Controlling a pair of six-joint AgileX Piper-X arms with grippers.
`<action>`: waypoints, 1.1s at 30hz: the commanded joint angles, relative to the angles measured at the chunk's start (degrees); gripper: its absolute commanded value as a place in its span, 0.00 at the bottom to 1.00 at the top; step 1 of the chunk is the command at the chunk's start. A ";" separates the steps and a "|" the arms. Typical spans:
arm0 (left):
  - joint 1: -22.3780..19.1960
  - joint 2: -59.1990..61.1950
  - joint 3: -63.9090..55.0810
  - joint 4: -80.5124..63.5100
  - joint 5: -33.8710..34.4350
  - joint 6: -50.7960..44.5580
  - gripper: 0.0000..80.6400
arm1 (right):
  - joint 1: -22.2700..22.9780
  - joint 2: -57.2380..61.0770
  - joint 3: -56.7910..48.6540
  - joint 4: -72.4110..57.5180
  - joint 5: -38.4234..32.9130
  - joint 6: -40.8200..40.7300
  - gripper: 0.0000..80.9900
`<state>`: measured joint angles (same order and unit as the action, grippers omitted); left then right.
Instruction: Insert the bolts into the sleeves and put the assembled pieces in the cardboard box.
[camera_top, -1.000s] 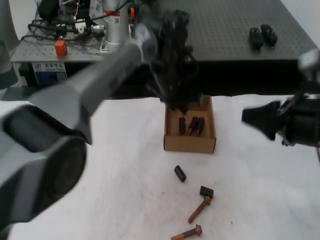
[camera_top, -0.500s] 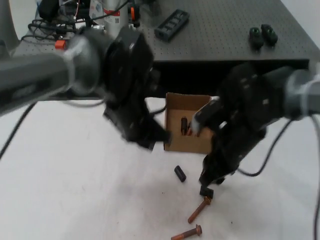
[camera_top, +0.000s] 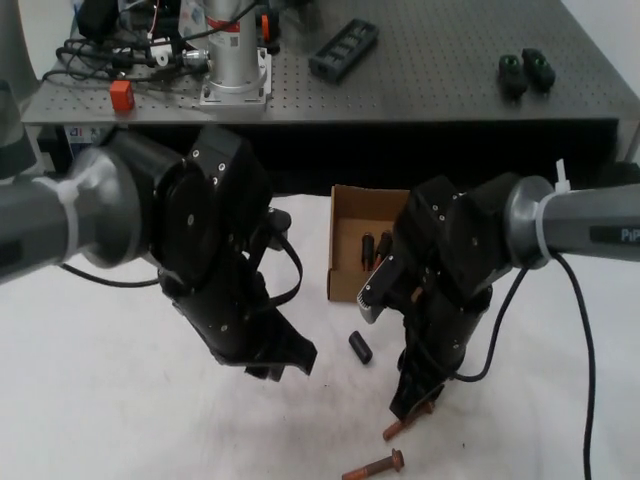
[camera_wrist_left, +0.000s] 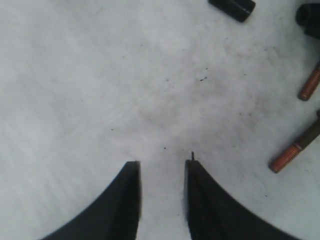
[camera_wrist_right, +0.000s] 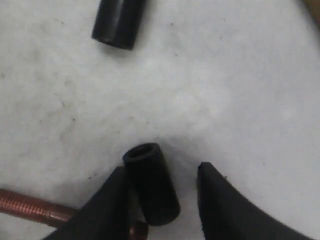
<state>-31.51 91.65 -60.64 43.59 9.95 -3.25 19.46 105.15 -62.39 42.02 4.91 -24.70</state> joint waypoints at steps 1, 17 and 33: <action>0.04 -0.86 0.07 0.09 1.08 0.94 0.28 | 0.03 0.46 -0.75 0.16 0.99 -0.58 0.28; 0.04 -0.78 0.15 -6.62 12.07 8.44 0.28 | -1.62 1.07 -0.75 -9.28 0.50 -0.58 0.16; -10.79 12.61 -12.95 -8.43 11.74 13.34 0.28 | -14.29 -12.79 -0.64 -5.68 -10.22 8.92 0.02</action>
<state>-41.42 102.90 -71.76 34.70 22.27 8.57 4.08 90.93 -62.54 37.11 -5.37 -15.33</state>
